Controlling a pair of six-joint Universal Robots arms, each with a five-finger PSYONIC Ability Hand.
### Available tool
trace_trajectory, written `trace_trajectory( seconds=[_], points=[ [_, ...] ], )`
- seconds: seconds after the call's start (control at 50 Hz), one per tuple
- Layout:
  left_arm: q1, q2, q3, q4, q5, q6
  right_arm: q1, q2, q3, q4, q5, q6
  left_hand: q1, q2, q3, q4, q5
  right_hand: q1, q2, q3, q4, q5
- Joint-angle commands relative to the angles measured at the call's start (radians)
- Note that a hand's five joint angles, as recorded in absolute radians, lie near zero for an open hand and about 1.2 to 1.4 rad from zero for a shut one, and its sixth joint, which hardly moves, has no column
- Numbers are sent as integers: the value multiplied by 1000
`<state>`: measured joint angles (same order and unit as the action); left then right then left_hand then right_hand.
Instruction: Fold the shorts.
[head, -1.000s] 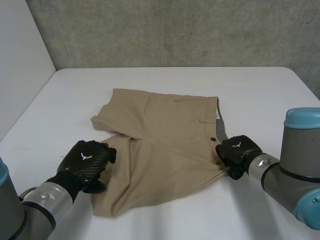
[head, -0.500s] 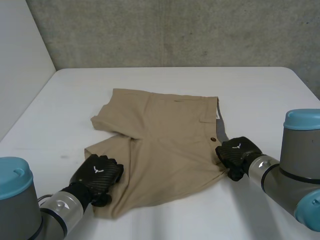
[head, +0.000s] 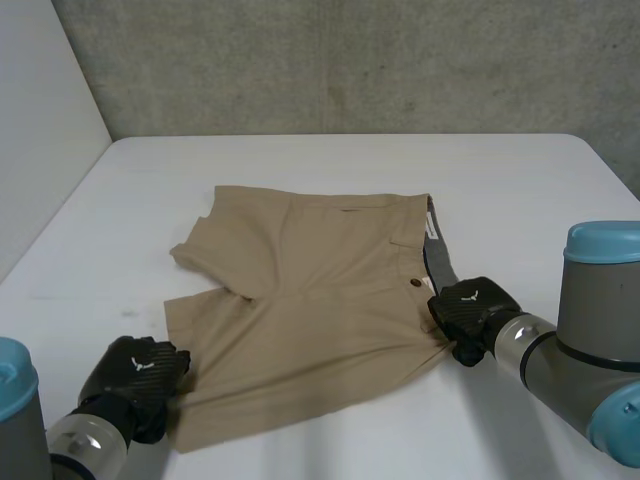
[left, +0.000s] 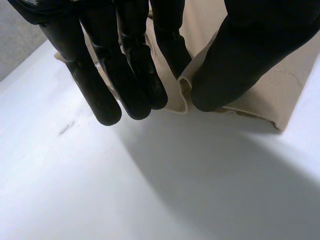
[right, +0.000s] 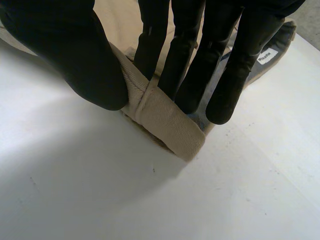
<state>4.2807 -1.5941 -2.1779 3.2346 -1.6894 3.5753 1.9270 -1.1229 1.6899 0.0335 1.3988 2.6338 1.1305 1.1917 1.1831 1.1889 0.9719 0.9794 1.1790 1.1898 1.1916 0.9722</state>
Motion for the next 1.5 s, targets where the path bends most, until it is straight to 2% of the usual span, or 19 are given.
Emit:
trace_trajectory(
  seconds=[0.02, 0.08, 0.26, 0.38, 0.48, 0.58, 0.84, 1.14, 1.5],
  points=[
    [-47, 2, 10, 5, 5, -1, 3, 0, 7, 0, -1, -1, -657, -718, -710, -716, -673, 417, 217, 206, 205, 250],
    [-58, 8, 20, 7, 2, -1, 4, 0, 10, 0, -1, 0, -788, -849, -840, -846, -804, 417, 217, 206, 205, 250],
    [-59, 98, 15, 4, -7, -18, 0, -8, 11, 0, 5, 34, -720, -782, -773, -779, -736, 417, 217, 206, 205, 250],
    [-88, 195, -11, -19, 17, -67, -7, -8, 1, -6, 5, 189, -492, -553, -545, -550, -508, 417, 217, 206, 205, 250],
    [-122, 207, -10, -78, 56, -125, -7, -8, -9, -9, 2, 339, -447, -509, -500, -506, -463, 417, 217, 206, 205, 250],
    [-121, 177, -2, -139, 54, -161, -8, -6, -12, -24, -12, 437, -450, -511, -503, -509, -466, 417, 217, 206, 205, 250],
    [-122, 51, 32, -134, 50, -170, -11, -11, -10, -66, -17, 511, -477, -538, -529, -535, -492, 417, 217, 206, 205, 250],
    [-122, -136, 84, -59, 46, -168, -10, -21, -16, -72, -17, 506, -538, -600, -591, -597, -554, 417, 217, 206, 205, 250],
    [-124, -205, 125, 16, -20, -154, -10, -21, -25, -73, -14, 500, -535, -597, -588, -594, -551, 417, 217, 206, 205, 250]
  ],
)
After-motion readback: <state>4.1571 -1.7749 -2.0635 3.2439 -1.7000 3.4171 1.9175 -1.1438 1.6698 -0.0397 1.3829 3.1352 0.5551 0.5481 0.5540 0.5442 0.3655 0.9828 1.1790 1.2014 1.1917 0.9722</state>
